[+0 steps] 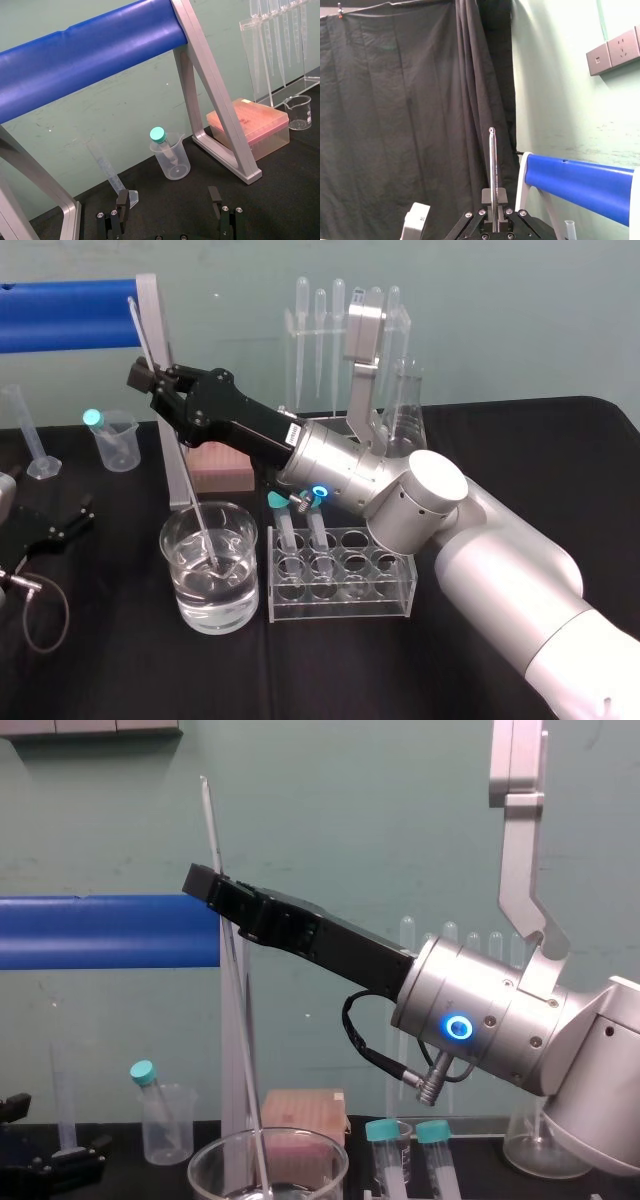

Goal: Hold the thermometer with one hand and immerse one end into the beaker, then reinsert it into the test tube rack.

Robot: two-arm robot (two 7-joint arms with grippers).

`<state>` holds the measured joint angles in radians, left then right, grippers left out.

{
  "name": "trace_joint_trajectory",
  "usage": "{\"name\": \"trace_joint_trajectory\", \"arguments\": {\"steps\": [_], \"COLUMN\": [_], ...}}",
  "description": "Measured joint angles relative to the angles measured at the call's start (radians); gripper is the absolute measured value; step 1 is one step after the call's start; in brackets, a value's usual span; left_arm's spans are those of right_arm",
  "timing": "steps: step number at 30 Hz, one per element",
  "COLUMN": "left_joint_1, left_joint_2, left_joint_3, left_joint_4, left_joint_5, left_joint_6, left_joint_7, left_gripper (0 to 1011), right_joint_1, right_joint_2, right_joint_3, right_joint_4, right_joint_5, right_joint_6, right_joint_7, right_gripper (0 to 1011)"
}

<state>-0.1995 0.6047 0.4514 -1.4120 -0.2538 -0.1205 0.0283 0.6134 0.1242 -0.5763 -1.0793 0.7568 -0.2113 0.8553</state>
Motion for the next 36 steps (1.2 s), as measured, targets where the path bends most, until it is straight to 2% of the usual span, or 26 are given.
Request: {"name": "trace_joint_trajectory", "arguments": {"steps": [36], "left_joint_1": [0.0], "left_joint_2": [0.0], "left_joint_3": [0.0], "left_joint_4": [0.0], "left_joint_5": [0.0], "left_joint_6": [0.0], "left_joint_7": [0.0], "left_gripper": [1008], "right_joint_1": [0.001], "right_joint_2": [0.001], "right_joint_3": [-0.001], "right_joint_4": [-0.001], "right_joint_5": [-0.004], "right_joint_6": [-0.003], "right_joint_7": [-0.003], "right_gripper": [57]}}
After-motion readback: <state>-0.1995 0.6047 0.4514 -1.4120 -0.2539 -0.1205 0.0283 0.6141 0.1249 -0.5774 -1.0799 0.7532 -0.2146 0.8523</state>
